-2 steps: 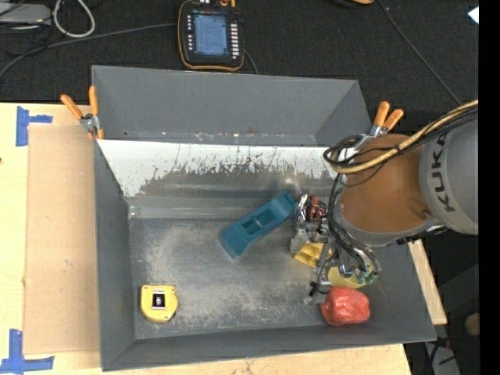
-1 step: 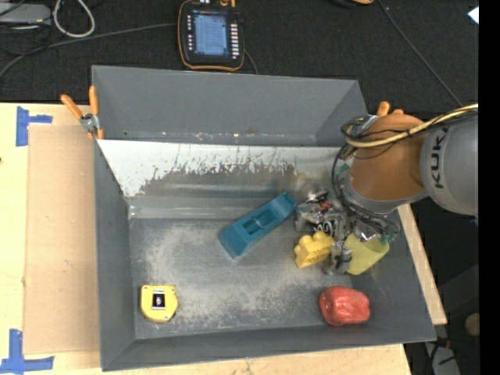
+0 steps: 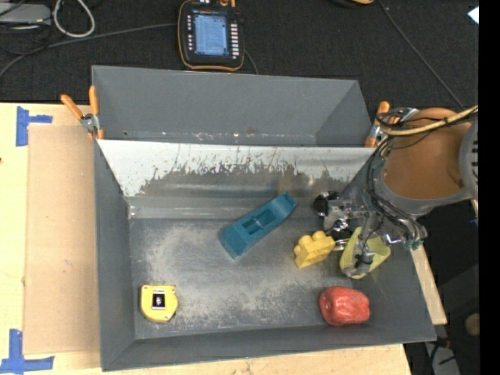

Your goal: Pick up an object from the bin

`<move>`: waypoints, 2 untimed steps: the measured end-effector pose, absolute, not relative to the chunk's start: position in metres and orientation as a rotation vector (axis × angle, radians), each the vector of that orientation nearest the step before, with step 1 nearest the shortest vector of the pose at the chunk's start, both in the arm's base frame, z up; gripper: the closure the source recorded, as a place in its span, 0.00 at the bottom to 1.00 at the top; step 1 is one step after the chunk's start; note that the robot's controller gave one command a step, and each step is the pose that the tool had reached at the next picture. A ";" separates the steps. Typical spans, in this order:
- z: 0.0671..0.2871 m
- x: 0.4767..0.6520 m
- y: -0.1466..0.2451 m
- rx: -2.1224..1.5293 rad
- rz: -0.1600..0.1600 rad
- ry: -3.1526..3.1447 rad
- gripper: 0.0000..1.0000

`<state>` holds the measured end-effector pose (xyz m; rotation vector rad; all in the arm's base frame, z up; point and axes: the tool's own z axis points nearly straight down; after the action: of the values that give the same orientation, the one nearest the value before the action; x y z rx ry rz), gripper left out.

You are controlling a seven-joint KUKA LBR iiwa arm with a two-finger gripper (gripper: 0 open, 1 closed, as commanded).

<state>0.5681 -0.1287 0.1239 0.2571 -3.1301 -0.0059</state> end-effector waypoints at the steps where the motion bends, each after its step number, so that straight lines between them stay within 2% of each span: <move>1: 0.097 0.596 -0.135 0.653 -0.084 -3.020 0.00; 2: 0.098 0.602 -0.130 0.212 -0.044 -3.128 0.00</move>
Offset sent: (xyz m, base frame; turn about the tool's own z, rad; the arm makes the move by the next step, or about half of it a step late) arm 0.0538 -0.0192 -0.0539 0.3970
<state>0.6020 -0.1297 0.0984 0.2117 -3.1281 -0.0437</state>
